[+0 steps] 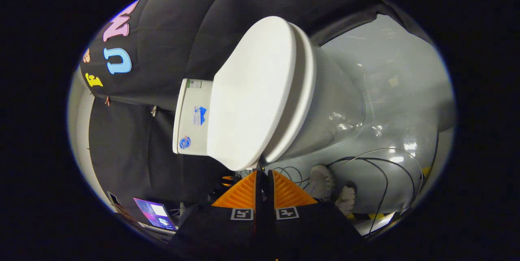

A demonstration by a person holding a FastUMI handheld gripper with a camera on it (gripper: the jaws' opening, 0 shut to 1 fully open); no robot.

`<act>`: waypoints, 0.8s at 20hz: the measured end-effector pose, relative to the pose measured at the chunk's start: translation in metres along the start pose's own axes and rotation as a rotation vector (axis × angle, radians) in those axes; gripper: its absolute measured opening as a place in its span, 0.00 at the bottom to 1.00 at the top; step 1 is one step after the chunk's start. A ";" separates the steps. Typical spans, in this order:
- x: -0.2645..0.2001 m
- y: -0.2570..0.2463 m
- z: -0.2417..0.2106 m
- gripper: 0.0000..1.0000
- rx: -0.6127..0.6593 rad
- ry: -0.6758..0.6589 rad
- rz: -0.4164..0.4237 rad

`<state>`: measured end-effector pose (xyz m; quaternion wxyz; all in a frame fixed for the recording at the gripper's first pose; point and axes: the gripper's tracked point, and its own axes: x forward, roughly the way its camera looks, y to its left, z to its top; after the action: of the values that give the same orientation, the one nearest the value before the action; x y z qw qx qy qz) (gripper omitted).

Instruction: Open the toilet lid.

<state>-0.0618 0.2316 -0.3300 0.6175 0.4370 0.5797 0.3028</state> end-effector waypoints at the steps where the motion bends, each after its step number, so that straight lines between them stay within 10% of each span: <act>1: 0.002 -0.002 -0.002 0.06 -0.004 0.010 -0.017; 5: 0.001 -0.002 -0.004 0.06 -0.016 0.028 -0.049; 10: -0.022 0.056 0.009 0.06 0.019 -0.040 0.128; 16: -0.035 0.151 0.006 0.09 -0.243 -0.089 0.125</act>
<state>-0.0404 0.2655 -0.1801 0.6707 0.4074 0.4827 0.3889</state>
